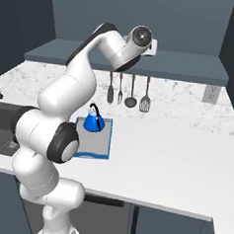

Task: Pick the kettle from the counter and place it on the tray. Then pick the mug from the cabinet and place it on the tray. Then close the cabinet doors.

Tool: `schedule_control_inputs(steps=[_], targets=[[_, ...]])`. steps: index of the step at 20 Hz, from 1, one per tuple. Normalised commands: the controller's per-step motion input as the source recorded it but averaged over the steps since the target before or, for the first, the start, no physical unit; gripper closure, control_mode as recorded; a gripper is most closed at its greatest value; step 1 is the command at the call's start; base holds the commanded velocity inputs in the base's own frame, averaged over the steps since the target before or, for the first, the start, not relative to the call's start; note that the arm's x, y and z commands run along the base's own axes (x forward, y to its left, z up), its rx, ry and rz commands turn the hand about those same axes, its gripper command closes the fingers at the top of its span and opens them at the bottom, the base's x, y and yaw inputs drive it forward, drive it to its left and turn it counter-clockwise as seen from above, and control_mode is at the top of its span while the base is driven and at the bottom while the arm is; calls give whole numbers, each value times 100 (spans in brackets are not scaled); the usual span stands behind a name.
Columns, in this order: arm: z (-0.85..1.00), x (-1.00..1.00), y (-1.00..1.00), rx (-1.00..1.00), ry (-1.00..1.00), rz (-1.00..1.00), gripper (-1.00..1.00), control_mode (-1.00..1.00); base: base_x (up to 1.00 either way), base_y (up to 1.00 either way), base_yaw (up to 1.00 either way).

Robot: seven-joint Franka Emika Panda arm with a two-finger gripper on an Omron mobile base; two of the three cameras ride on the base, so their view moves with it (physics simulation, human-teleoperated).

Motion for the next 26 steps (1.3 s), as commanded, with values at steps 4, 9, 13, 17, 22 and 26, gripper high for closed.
schedule_control_inputs(steps=[4,9,13,17,22,26], targets=[[0,1,0,0,0,1,100,-100,0,0,0],[2,-19,-3,2,-3,2,100,-100,0,0,0],[1,-70,-3,3,0,1,100,-100,0,0,0],[0,-70,0,3,-4,1,100,-100,0,0,0],[0,-81,2,0,-11,12,100,-100,0,0,0],[-6,-84,11,0,-18,9,100,-100,0,0,0]])
